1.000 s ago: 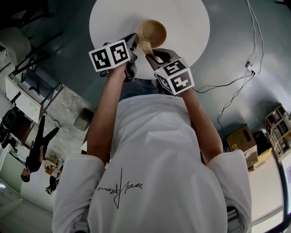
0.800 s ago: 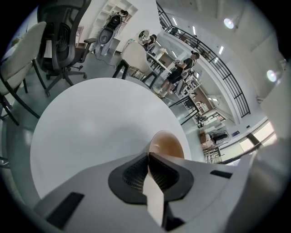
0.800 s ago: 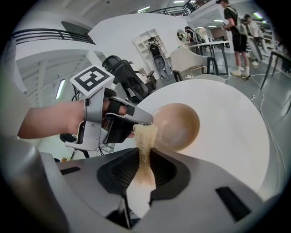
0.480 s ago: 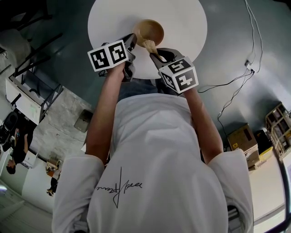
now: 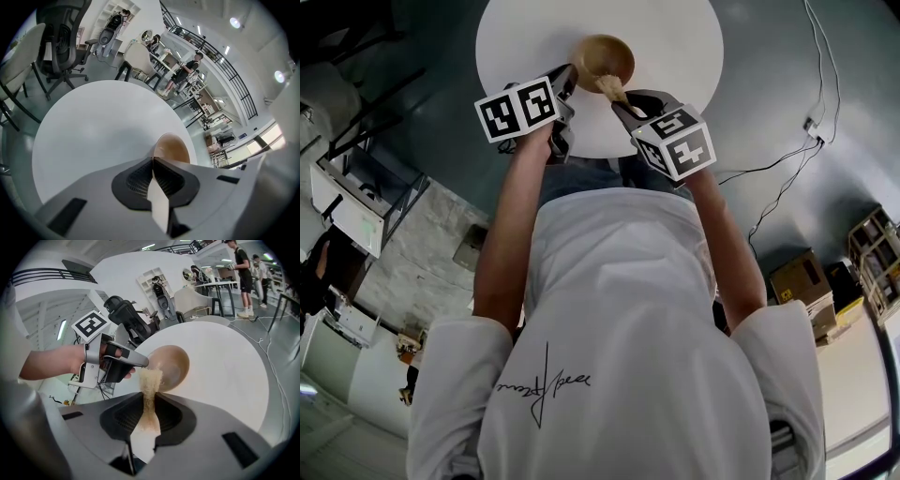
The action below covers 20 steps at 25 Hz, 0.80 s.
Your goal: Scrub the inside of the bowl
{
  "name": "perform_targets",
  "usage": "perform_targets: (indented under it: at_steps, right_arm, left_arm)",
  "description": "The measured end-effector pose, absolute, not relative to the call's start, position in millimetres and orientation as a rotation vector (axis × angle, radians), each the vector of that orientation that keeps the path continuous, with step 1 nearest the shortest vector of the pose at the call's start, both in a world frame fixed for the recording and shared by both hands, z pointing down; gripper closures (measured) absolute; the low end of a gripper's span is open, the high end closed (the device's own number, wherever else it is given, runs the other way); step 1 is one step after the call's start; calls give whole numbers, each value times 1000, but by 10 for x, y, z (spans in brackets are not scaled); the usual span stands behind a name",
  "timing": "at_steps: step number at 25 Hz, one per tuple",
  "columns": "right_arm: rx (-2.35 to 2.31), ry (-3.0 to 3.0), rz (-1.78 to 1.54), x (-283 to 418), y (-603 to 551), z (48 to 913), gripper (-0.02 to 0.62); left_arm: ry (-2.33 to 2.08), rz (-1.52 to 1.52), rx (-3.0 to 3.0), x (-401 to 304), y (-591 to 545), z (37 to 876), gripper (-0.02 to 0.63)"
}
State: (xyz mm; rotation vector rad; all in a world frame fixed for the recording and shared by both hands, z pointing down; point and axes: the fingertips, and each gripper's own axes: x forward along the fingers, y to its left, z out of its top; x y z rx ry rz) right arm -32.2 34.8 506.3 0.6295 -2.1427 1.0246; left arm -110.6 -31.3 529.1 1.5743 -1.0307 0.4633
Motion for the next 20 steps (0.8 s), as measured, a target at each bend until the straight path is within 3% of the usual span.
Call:
perform_targets:
  at_steps: [20]
  right_arm:
    - [572,-2125,985,-42,158,5044,509]
  left_arm:
    - [-1019,463,1571,-1117,-275,5309,589]
